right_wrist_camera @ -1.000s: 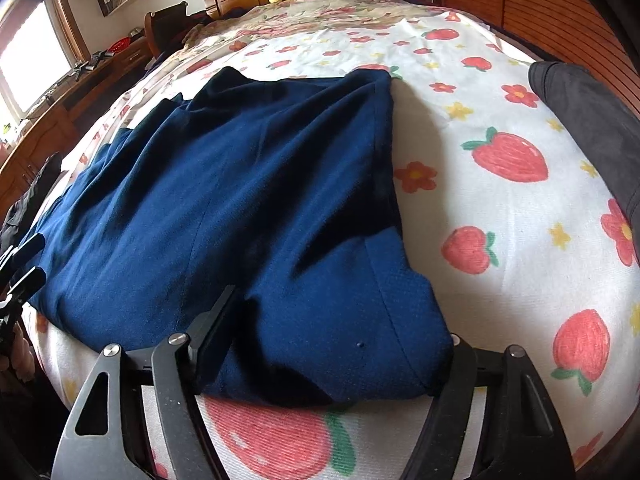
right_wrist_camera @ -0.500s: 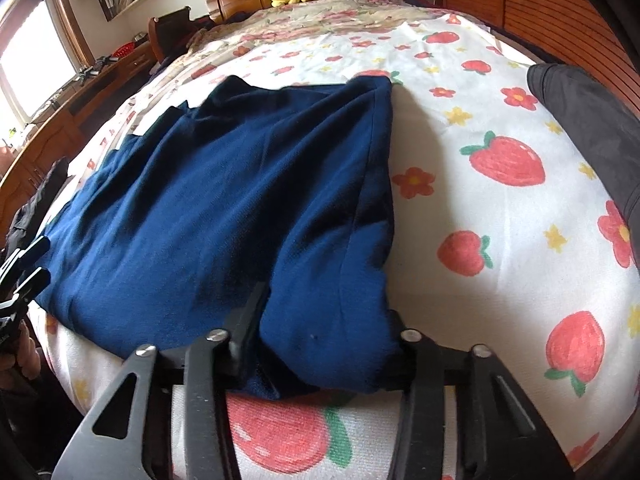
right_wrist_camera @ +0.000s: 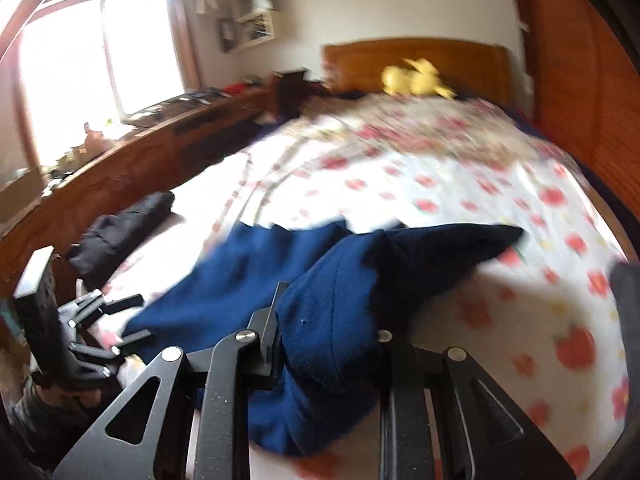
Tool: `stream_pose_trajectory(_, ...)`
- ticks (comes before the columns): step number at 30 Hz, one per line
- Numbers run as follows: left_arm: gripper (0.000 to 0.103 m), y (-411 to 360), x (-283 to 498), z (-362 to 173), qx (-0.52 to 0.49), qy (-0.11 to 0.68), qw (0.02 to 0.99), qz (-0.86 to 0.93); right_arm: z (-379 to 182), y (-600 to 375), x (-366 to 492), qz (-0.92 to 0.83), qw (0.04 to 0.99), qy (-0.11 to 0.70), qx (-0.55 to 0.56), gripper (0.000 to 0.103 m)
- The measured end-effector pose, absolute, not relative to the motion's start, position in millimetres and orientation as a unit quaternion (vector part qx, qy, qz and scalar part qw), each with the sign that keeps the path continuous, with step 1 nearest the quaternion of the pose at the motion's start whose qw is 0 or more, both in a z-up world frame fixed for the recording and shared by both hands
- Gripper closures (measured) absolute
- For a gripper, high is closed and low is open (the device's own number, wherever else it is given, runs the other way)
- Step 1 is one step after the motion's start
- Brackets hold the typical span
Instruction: Fold large clothes
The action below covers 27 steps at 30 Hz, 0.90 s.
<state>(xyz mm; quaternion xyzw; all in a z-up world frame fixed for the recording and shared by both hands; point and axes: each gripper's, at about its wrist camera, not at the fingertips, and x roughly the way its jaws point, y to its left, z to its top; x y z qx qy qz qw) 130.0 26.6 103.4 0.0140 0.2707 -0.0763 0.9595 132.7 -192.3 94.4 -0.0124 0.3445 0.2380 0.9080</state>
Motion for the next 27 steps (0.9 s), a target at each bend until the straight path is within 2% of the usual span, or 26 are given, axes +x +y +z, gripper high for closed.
stream_pose_trajectory(6, 0.035, 56.4, 102.8, 116.1, 0.013, 0.263, 0.964, -0.030, 106.9, -108.3, 139.6, 0.316, 0.891, 0.323, -0.028, 0.080)
stream_pose_trajectory(10, 0.035, 68.3, 85.9, 122.5, 0.013, 0.259, 0.966, -0.005, 81.8, -52.4, 140.2, 0.359, 0.861, 0.357, -0.050, 0.080)
stream_pose_trajectory(15, 0.035, 65.2, 79.7, 125.4, 0.014, 0.266, 0.964, 0.008, 50.1, -36.4, 134.2, 0.372, 0.845, 0.379, -0.055, 0.077)
stream_pose_trajectory(17, 0.035, 58.3, 82.7, 124.8, 0.017, 0.272, 0.962, 0.007, 47.7, -35.0, 133.0, 0.376, 0.841, 0.384, -0.056, 0.069)
stream_pose_trajectory(18, 0.035, 55.9, 84.3, 128.1, 0.019, 0.273, 0.962, 0.006, 47.9, -35.3, 132.2, 0.379, 0.840, 0.385, -0.053, 0.058)
stream_pose_trajectory(19, 0.035, 51.1, 85.4, 128.2, 0.022, 0.274, 0.961, 0.003, 49.7, -39.5, 131.0, 0.381, 0.840, 0.382, -0.045, 0.052)
stream_pose_trajectory(27, 0.035, 32.4, 100.2, 138.8, 0.048, 0.274, 0.961, -0.003, 53.0, -83.2, 121.6, 0.342, 0.870, 0.352, -0.044, 0.047)
